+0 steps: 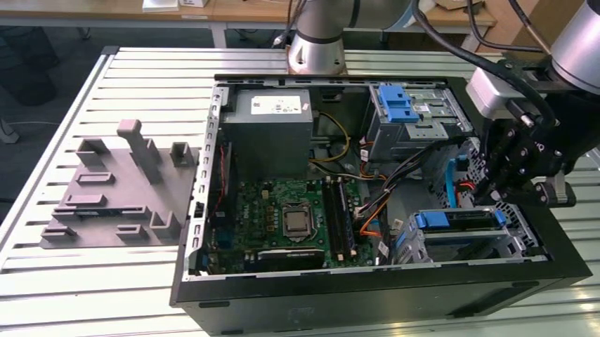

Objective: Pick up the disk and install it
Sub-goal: 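Insert the first disk wire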

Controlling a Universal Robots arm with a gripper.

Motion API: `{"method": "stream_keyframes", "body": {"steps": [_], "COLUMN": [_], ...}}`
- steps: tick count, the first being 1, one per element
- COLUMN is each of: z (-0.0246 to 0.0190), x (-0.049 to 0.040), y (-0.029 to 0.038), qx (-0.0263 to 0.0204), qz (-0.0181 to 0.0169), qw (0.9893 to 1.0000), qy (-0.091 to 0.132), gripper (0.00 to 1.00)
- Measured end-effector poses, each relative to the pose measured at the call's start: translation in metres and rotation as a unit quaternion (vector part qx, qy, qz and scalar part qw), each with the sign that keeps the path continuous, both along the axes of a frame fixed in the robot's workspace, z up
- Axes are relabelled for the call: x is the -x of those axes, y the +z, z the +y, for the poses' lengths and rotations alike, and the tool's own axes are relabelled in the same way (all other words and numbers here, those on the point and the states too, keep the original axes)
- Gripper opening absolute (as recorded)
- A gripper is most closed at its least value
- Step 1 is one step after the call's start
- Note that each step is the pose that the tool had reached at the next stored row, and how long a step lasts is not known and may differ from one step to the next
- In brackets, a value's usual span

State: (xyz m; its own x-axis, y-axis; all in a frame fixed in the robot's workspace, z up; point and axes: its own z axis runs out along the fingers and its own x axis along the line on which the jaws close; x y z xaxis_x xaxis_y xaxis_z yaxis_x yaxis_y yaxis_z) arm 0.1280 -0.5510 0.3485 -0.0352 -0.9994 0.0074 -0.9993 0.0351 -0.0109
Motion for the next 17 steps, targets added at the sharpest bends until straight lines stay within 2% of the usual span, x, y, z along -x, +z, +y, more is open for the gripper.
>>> {"method": "stream_keyframes", "body": {"steps": [2, 11, 17], "z": [0.0000, -0.0008, -0.0025], "x": [0.0000, 0.0001, 0.0000], "y": [-0.0011, -0.0080, -0.0085], "qx": [0.0020, 0.0025, 0.0025], "qz": [0.0001, 0.0009, 0.0033], "qw": [1.0000, 1.0000, 1.0000], "qy": [0.000, -0.004, -0.005], "gripper": [0.17, 0.17, 0.17]}}
